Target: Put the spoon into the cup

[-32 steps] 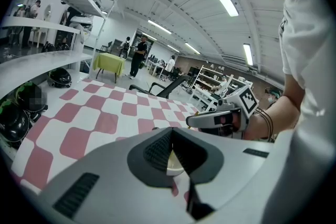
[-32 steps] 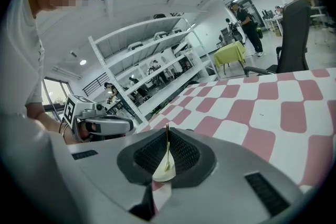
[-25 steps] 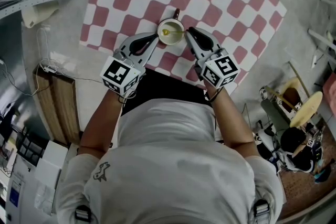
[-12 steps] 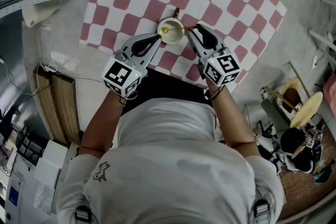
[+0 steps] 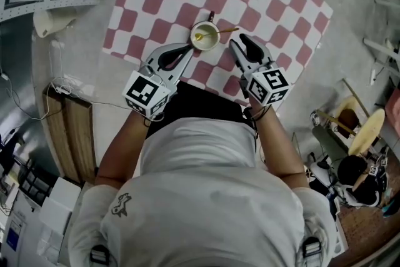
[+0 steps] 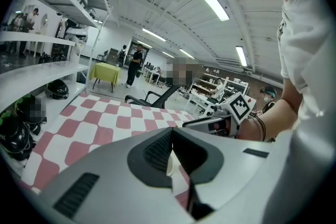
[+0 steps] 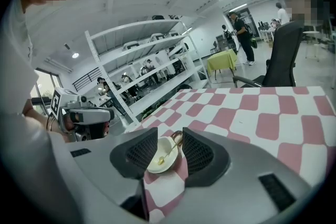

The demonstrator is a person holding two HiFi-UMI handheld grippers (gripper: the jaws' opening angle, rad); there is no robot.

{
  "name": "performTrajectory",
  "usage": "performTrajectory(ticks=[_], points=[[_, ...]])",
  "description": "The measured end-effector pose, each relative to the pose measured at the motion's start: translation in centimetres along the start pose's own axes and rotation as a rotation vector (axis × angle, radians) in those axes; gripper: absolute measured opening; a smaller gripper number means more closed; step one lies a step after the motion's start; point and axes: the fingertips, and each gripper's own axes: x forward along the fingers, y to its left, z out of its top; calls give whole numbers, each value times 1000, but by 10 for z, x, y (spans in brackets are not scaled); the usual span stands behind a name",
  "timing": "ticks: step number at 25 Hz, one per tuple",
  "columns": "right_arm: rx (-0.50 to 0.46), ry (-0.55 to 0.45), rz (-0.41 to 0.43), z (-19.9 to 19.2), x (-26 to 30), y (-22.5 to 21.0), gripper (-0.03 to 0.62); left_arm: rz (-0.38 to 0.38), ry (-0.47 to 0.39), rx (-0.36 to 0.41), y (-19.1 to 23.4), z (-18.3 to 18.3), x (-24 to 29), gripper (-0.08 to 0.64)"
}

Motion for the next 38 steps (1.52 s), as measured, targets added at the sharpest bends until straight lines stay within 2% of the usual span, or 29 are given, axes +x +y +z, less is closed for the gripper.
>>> performTrajectory(ticks=[6,11,15,19,26,38], points=[[-47,-69,-1,26,-24,37,132,-10,-46,75,-27,28,-32,14],[-139,-149,13,62,-45,85,127,-19,-119,149,-52,63,-64,14],[-237,-237,20,97,-67,128,67,-32,-190,219,-69,98,-91,13],[-311,-330,6,125,-93,166,34,-30,-247,278,-83,123,-118,14],[-386,-403,2,135,-125,220,32,-18,-315,307,-102,137,-161,14],[-423,-439,27,133,-162,240,32,16,-369,306,-129,141,-183,13]])
